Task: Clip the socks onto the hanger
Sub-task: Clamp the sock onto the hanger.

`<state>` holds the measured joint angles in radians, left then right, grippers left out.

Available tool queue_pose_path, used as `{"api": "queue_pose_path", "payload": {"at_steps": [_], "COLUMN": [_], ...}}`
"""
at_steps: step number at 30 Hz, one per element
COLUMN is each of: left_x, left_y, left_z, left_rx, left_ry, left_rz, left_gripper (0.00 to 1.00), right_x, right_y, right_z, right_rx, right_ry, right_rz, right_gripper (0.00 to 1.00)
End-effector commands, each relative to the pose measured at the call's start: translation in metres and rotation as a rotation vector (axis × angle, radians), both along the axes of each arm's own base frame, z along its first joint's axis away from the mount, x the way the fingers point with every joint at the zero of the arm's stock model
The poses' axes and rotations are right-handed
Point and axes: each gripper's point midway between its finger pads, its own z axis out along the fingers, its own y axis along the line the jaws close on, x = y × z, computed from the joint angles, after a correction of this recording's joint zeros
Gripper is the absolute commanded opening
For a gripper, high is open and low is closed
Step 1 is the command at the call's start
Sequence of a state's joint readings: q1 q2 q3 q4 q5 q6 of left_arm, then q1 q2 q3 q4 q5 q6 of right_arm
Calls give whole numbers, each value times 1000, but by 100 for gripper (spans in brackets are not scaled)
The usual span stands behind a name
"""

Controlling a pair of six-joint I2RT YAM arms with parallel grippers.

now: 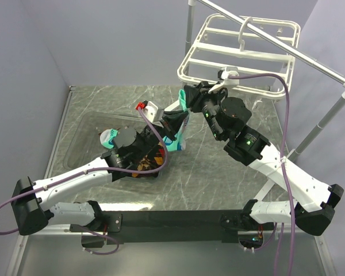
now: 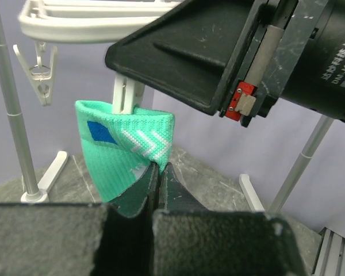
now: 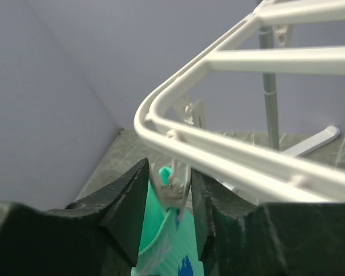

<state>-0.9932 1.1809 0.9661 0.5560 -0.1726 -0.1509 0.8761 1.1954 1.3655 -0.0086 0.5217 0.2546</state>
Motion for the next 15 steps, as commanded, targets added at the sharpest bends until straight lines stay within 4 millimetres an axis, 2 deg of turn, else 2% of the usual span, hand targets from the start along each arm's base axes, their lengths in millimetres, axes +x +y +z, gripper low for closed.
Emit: {"api": "queue_pose_path", "payload": {"at_steps": [1,3,6,10,15], "left_x": [-5,-4,-4,-6,-13], "left_y": [5,6,7,3,-8], "left_z": [35,36,36,34,29], "left_rx": [-71,-72,-72,-60,-28], "left_ry": [-66,-66,-66,-66,-78], "left_rz": [-5,0,2,-16,-78], "left_gripper": [1,1,1,1,1], "right_x": [-9,-12,-16,-19,-17], "right_y": [4,5,1,-8,-18], "right_z": [5,5,7,6,7], "right_rx": [3,2,18,30,22], "right_ry": [9,18,21,19,10], "right_rz": [55,71,76,56,6], "right_gripper": [45,60,70,75,74]}}
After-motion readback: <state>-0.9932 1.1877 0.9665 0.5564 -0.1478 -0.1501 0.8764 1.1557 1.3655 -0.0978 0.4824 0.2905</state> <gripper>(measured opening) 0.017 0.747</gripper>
